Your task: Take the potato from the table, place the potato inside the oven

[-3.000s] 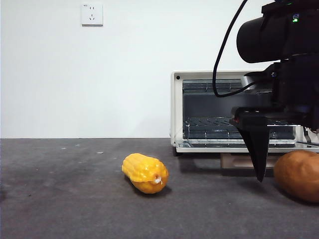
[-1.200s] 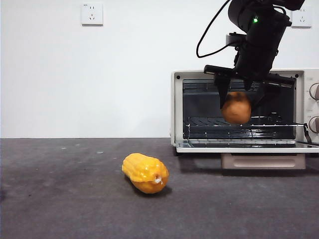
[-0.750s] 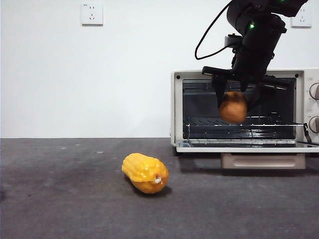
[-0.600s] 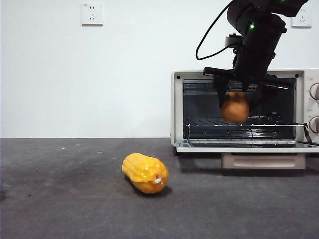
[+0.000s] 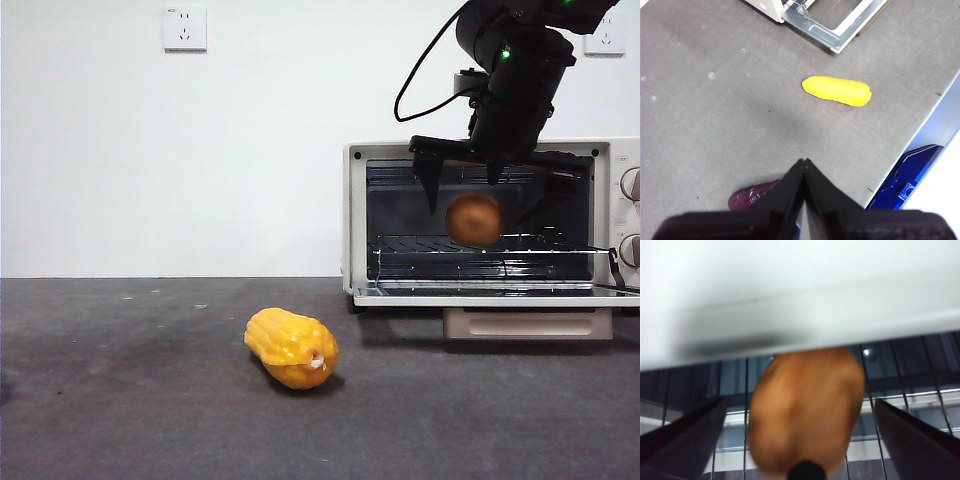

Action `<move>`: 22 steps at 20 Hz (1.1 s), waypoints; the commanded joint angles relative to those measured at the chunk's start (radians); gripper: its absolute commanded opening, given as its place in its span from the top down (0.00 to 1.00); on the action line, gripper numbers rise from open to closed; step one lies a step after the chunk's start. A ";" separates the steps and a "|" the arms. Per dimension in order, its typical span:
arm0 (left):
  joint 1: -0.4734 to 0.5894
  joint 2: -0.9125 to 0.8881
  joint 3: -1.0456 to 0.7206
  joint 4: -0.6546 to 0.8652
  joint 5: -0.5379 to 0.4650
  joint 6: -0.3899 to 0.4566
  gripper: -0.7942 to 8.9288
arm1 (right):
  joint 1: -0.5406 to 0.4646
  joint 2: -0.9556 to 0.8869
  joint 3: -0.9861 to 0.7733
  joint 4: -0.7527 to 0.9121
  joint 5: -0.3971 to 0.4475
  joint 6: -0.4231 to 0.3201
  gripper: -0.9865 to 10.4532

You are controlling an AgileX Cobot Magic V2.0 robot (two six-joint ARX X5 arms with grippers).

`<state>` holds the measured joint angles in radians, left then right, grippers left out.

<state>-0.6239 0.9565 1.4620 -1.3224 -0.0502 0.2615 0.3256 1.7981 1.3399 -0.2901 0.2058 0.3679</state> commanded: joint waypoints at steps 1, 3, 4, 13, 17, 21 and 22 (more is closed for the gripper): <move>0.004 -0.001 -0.009 0.006 -0.002 0.003 0.93 | 0.002 0.014 -0.002 0.003 0.003 0.007 0.44; 0.004 -0.001 -0.009 0.006 -0.002 0.003 0.93 | 0.002 0.000 -0.002 -0.019 0.004 0.013 0.44; 0.004 -0.002 -0.009 0.006 -0.002 0.004 0.93 | 0.003 -0.011 -0.002 -0.033 0.004 0.019 0.44; 0.004 0.017 -0.009 0.053 0.004 -0.016 0.93 | 0.040 -0.185 -0.002 -0.295 0.010 0.009 0.44; 0.004 0.061 -0.009 0.161 0.078 -0.027 0.93 | 0.085 -0.317 -0.002 -0.472 0.011 -0.031 0.44; 0.017 0.194 -0.009 0.270 0.215 -0.045 0.93 | 0.171 -0.517 -0.002 -0.611 0.012 -0.065 0.45; 0.022 0.246 -0.009 0.287 0.273 -0.056 0.93 | 0.192 -0.576 -0.002 -0.639 0.020 -0.064 0.45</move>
<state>-0.6056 1.1870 1.4620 -1.0412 0.2050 0.2230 0.5179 1.2316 1.3399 -0.9295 0.2192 0.3138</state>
